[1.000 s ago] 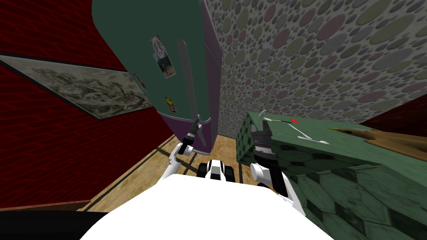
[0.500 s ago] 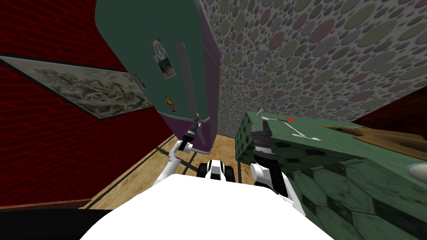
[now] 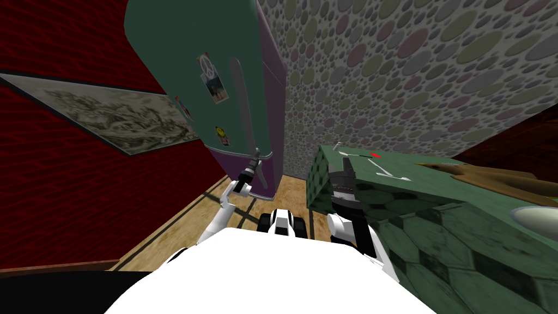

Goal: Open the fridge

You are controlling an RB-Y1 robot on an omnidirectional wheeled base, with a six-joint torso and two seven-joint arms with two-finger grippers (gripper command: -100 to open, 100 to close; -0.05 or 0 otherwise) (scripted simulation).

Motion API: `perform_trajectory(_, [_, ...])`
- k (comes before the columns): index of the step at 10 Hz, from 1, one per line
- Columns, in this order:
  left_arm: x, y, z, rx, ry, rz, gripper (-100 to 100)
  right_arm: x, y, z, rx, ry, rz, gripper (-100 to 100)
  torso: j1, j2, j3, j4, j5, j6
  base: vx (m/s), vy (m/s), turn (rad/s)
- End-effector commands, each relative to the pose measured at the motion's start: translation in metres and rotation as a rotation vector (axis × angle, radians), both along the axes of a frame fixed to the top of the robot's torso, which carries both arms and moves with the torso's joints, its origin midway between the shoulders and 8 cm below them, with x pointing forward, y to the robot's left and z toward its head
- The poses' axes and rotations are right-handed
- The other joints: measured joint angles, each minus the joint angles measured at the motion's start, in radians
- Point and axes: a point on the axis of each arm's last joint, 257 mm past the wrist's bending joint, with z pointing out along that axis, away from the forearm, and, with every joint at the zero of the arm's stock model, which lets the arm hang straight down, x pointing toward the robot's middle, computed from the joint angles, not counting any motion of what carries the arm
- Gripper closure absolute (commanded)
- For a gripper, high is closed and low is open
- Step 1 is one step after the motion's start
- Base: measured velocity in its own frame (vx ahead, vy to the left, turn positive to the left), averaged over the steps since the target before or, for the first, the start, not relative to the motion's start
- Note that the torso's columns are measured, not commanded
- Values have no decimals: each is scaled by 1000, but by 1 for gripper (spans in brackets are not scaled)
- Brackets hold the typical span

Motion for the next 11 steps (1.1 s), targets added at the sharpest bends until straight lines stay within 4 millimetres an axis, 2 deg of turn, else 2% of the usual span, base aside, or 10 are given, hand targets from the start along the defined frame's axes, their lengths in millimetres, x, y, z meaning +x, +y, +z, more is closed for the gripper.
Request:
perform_trajectory(1, [6, 6, -1, 14, 30, 23, -100, 0, 0, 0, 0, 0, 0, 0, 0, 0, 0, 0, 0, 0, -27, -15, -7])
perform_trajectory(11, [37, 39, 3, 87, 154, 145, -100, 0, 0, 0, 0, 0, 0, 0, -1, -1, 0, 0, 0, 0, -35, -23, -15])
